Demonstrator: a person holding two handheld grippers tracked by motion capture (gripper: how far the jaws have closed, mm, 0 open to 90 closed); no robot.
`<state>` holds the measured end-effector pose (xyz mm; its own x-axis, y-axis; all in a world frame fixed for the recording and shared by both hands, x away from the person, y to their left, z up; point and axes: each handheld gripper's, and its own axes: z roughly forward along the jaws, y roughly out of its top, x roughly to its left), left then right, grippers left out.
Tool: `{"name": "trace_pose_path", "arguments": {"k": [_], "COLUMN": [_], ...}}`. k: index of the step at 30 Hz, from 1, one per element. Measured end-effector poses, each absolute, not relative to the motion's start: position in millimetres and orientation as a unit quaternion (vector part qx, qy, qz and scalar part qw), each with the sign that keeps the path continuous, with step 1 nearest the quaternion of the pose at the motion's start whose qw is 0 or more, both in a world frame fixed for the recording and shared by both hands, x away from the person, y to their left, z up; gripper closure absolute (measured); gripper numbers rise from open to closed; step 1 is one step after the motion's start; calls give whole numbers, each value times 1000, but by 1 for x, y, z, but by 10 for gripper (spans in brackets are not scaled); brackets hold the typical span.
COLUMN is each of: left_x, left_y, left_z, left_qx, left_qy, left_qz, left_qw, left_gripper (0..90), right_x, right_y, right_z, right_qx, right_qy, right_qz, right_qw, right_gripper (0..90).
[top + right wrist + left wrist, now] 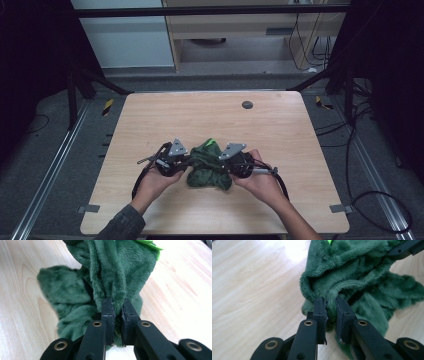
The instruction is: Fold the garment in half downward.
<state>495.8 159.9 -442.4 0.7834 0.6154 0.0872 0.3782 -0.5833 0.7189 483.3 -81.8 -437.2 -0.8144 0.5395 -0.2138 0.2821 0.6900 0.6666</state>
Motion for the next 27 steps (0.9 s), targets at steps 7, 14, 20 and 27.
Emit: {"name": "trace_pose_path", "arguments": {"k": [7, 14, 20, 27], "left_x": [484, 479, 476, 472], "left_y": [160, 160, 161, 164], "left_z": [-456, -466, -468, -469], "left_qx": [879, 879, 875, 872], "left_qy": [279, 281, 285, 287], "left_qz": [163, 156, 154, 152], "left_qw": [351, 353, 360, 366], "left_gripper": [797, 790, 764, 720], "right_x": [471, 463, 459, 454], "right_y": [-83, -84, -86, -88], "right_z": [-449, -454, -455, -456], "right_qx": [227, 221, 221, 221], "right_qy": [897, 898, 897, 897], "right_qz": [324, 327, 329, 335], "right_qw": [200, 197, 193, 188], "right_gripper": [805, 776, 746, 727]}}
